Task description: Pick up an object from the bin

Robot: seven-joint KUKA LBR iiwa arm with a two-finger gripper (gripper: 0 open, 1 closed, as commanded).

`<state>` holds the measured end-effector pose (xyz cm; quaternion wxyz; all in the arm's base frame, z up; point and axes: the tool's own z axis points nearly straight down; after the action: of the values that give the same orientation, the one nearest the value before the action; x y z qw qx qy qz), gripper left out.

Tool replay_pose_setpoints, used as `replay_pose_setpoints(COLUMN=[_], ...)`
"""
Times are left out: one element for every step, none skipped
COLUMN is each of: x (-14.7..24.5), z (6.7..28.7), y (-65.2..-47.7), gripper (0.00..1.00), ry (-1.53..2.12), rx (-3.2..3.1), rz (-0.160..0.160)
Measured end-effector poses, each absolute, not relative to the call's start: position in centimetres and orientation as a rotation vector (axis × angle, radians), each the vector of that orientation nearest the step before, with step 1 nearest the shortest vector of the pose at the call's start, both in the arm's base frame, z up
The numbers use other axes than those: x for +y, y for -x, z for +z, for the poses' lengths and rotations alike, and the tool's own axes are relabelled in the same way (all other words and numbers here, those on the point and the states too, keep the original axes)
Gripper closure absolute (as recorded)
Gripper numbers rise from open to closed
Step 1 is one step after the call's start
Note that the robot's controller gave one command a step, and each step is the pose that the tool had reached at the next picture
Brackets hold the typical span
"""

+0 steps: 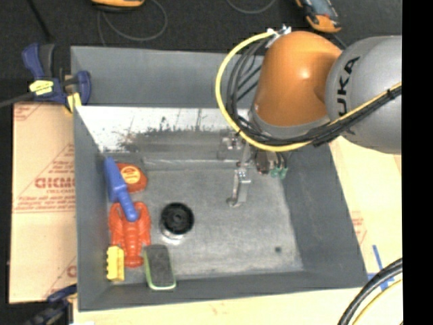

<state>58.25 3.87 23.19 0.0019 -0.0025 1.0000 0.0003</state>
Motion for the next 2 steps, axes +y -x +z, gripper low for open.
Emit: replay_pose_setpoints(x=[4.7, 6.4], z=[20.1, 15.3], y=[-58.6, -58.4], gripper=[0.00, 0.00], ry=[0.135, 0.080], rx=[3.129, 3.134], rz=[-0.001, 0.001])
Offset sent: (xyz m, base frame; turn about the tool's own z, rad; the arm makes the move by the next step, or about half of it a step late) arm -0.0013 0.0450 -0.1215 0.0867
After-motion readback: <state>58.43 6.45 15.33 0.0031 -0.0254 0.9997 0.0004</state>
